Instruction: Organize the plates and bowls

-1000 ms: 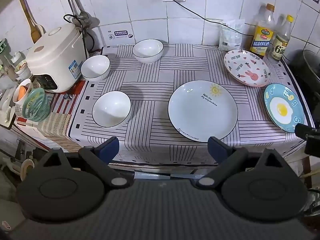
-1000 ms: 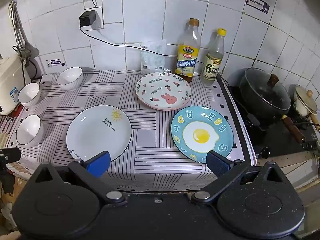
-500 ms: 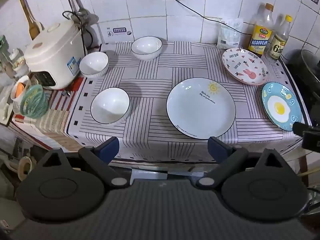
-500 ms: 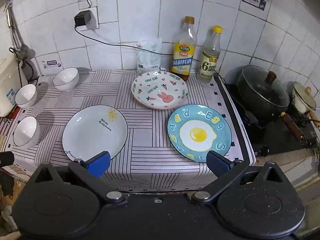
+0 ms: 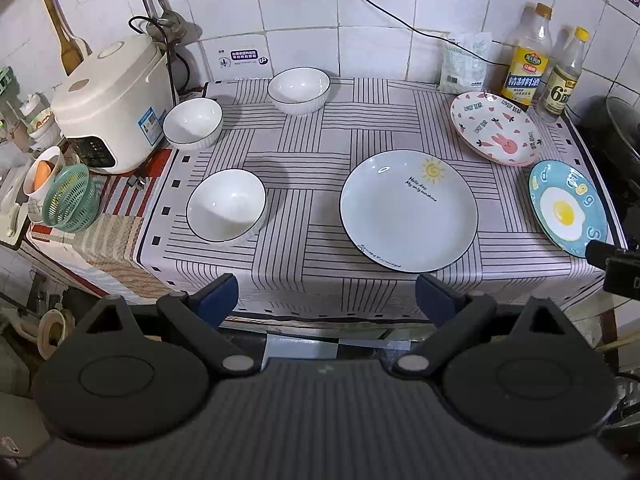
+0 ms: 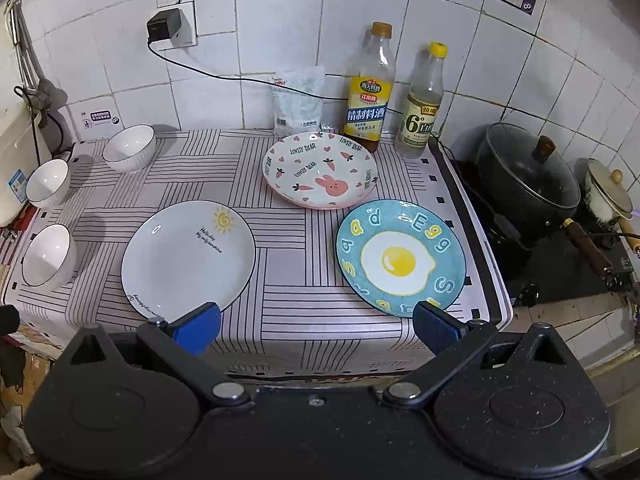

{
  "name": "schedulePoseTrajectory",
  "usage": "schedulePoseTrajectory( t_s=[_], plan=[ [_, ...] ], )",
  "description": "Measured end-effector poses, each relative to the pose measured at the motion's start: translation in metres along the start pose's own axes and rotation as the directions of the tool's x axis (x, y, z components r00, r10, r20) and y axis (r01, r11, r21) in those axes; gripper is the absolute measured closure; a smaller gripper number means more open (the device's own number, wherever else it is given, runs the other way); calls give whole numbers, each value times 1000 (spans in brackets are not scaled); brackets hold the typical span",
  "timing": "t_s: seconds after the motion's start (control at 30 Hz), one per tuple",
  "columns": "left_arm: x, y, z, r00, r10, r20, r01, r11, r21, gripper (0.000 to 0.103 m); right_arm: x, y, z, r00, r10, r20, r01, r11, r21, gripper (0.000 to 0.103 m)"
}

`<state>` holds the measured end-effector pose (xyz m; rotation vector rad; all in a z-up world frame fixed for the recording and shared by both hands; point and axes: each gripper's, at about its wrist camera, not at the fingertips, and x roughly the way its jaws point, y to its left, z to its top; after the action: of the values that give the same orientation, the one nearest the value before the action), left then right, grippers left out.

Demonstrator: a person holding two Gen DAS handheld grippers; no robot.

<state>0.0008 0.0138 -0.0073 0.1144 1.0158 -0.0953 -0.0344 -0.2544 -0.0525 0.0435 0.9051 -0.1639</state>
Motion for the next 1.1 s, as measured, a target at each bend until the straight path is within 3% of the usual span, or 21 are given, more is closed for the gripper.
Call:
schedulePoseTrajectory(
  t_s=[0.43,0.8,1.1],
  plan=[
    [-1,-11,-6,1000,-21,10,21,999,27,7,-2,-5,-4,999,8,40,-9,1000,16,0],
    [0,-12,-8,999,-23,23,22,999,24,7,-9,-3,-6,991,13,131,-13,1000,5,0],
    [5,-8,-22,997,-12,78,11,1000,4,7,-14,2,-15,974,1,226,11,998,-54,0]
  ],
)
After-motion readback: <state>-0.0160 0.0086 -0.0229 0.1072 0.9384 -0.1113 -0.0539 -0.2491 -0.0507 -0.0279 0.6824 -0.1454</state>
